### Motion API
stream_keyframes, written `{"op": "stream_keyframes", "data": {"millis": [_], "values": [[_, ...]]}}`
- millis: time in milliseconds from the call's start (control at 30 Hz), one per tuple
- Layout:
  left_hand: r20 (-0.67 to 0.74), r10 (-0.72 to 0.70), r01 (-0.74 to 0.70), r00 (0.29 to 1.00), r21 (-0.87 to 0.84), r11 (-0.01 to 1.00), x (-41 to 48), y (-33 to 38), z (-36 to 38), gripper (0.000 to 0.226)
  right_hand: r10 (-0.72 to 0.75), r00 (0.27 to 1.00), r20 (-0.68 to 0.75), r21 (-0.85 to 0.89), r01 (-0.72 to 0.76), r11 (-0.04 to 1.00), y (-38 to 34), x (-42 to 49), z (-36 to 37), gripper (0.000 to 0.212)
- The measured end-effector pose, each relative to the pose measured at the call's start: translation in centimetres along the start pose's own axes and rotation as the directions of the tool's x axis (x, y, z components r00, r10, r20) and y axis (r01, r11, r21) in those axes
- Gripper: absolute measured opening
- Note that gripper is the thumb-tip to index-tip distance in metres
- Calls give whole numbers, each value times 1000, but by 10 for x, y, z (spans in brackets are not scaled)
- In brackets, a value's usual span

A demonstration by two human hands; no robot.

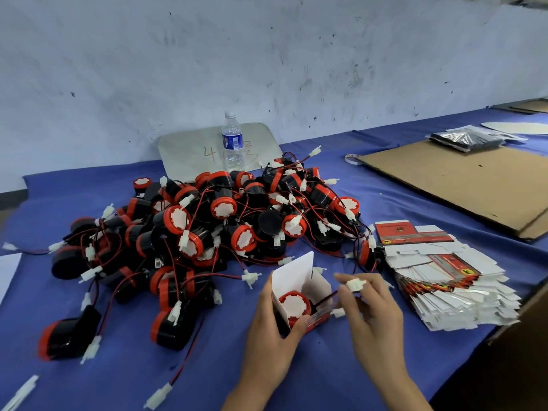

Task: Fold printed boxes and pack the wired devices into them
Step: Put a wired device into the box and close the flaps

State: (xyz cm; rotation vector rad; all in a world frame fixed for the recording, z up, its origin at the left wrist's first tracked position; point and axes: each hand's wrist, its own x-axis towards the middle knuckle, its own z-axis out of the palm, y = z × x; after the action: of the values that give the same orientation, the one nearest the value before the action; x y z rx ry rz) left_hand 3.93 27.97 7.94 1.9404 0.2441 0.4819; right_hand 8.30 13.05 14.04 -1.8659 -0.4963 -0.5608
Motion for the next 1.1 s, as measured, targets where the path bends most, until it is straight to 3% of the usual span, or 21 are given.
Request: {"op": "stream_keyframes", "data": {"millis": [133, 267, 433, 533, 600, 667, 833, 1100], "values": [[-8, 22, -22, 1000, -1, 1000, 0, 1, 0, 87, 137, 984, -110, 133, -122, 984, 2, 1, 6, 35], [-7, 35, -35, 999, 6, 999, -1, 3, 0, 89, 70, 979, -193, 125, -46, 991, 1, 2, 14, 44], [-7, 55, -54, 998, 8, 998, -1, 5, 0, 84, 100, 958, -269, 155, -59, 986, 4, 1, 26, 51], [1, 58, -58, 998, -5, 998, -1, 6, -1, 84, 75, 975, -208, 110, -53, 992, 7, 0, 32, 53], [8, 64, -64, 998, -11, 998, -2, 7, -1, 82, -61, 989, -134, -72, 52, 996, 12, -2, 34, 48], [13, 66, -66, 998, -24, 998, -2, 9, -2, 81, -158, 987, -37, -225, 146, 963, 20, -6, 34, 50], [32, 58, -57, 998, -36, 998, -1, 9, -2, 80, -350, 928, 123, -416, 369, 831, 29, -6, 28, 47], [51, 40, -40, 998, -1, 999, -1, 15, -1, 93, -177, 894, 412, -621, 418, 663, 10, 18, 20, 61]]}}
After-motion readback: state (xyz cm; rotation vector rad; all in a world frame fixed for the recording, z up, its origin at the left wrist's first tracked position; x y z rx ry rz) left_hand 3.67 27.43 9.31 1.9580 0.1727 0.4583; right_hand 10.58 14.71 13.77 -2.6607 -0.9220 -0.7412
